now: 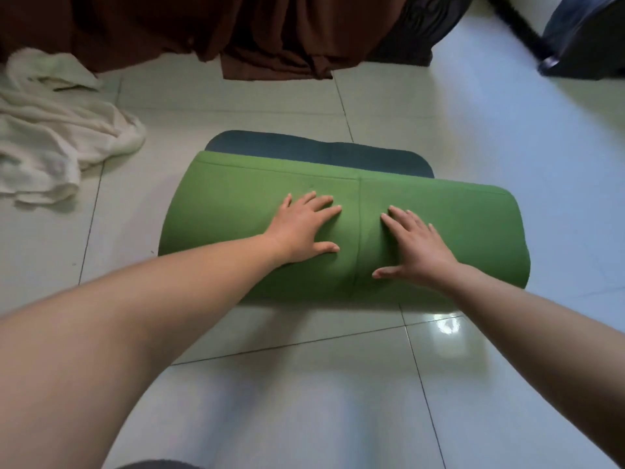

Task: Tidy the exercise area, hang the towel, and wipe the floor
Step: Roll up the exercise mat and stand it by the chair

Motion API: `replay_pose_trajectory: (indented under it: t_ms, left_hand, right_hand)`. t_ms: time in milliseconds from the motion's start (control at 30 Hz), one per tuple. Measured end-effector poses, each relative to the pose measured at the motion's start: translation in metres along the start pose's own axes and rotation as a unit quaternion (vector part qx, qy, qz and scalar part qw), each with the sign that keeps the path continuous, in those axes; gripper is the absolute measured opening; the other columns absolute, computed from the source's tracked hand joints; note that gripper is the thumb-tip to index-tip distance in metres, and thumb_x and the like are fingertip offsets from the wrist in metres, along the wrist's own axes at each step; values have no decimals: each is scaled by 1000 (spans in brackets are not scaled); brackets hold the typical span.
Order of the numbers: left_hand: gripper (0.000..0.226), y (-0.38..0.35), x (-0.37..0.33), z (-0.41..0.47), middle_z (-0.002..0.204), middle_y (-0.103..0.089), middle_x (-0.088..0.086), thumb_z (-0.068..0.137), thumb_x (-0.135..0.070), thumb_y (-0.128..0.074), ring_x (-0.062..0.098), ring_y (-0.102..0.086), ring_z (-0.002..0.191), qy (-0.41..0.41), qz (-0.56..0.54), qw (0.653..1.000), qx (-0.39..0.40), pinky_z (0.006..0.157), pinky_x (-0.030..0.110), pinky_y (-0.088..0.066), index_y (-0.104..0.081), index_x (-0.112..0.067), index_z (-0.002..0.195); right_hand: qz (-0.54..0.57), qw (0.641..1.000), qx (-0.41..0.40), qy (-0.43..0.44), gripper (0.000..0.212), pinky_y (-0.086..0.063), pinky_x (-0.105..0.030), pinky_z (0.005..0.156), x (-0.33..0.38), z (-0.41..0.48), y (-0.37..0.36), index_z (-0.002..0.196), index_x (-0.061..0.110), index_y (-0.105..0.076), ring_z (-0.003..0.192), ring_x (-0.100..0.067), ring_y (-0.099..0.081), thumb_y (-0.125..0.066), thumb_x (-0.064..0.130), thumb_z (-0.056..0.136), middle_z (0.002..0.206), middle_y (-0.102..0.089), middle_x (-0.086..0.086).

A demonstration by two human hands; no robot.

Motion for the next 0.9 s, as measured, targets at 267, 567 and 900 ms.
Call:
replay_pose_trajectory:
  t_ms: [267,567,900]
  left_hand:
    - [71,16,25,19,155,-23,-4,84,-63,-49,18,-18,143,32,-42,998,-27,116,47,-15,-28,-33,145]
    - [91,7,63,4,159,3,-7,77,-73,-45,20,-1,146,89,87,992,32,117,48,-13,-2,-36,149]
    - [132,20,23,63,158,14,-7,48,-73,-74,23,8,145,100,128,980,117,111,64,-13,8,-40,147]
  right_hand:
    - [-8,998,45,38,132,4,-58,112,36,25,-6,147,22,12,142,-21,20,-71,70,56,155,22,-3]
    - [34,995,-14,91,126,3,-57,112,14,110,22,148,25,3,144,-22,10,-68,72,55,157,9,-4]
    - [158,973,-141,93,96,-3,-43,116,-17,132,51,143,21,-27,144,-21,-6,-64,68,68,156,-15,-3]
Point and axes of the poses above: each hand's wrist, its own z-axis towards the middle knuckle, its own y-axis out of the back of the hand, x = y × z, the point moved 9 cm from there along z, towards the middle knuckle
